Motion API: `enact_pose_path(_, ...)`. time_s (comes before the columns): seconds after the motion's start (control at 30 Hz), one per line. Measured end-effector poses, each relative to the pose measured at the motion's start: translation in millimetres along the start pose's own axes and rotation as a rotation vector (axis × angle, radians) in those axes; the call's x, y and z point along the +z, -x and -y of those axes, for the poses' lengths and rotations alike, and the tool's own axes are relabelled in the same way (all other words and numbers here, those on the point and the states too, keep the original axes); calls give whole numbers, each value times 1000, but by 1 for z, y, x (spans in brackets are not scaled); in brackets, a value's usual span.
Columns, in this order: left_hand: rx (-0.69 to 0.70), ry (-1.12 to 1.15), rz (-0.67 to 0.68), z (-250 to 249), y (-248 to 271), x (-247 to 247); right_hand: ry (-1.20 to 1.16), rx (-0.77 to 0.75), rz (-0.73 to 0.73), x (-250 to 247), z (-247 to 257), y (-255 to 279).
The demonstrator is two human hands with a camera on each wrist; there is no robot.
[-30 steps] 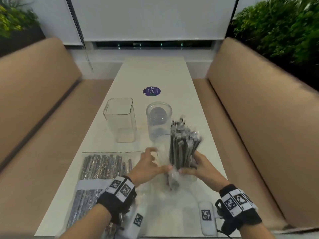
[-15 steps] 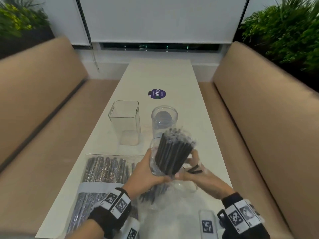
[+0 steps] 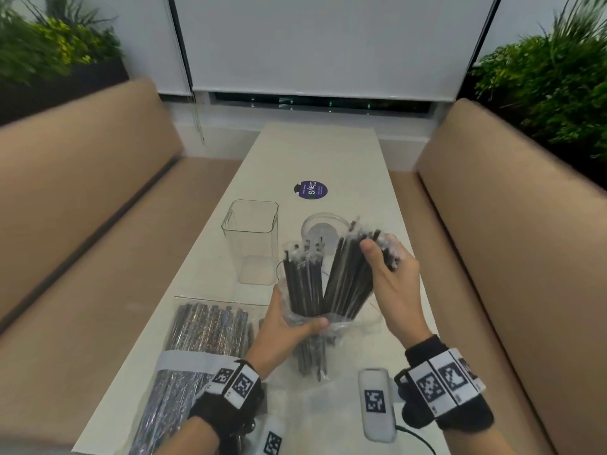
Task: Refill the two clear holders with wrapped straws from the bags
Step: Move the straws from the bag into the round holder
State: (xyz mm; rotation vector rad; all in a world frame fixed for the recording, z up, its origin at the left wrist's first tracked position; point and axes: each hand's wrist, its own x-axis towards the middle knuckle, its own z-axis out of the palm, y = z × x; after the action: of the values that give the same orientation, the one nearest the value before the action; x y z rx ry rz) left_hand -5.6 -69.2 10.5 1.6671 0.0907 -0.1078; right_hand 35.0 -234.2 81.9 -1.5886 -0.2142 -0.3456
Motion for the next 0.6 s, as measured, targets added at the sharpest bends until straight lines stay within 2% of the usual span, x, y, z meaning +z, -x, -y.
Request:
enact_pose_path(0.13, -34, -46, 20, -4, -6, -9, 63, -45, -14, 4, 20, -26)
enact_pose_path(0.37, -38, -79, 27, -23, -17, -25, -84, -124, -34, 6, 83, -71)
enact_pose_path(0.6, -81, -73, 77, -19, -21, -37, -170, -235, -91, -1, 140, -113)
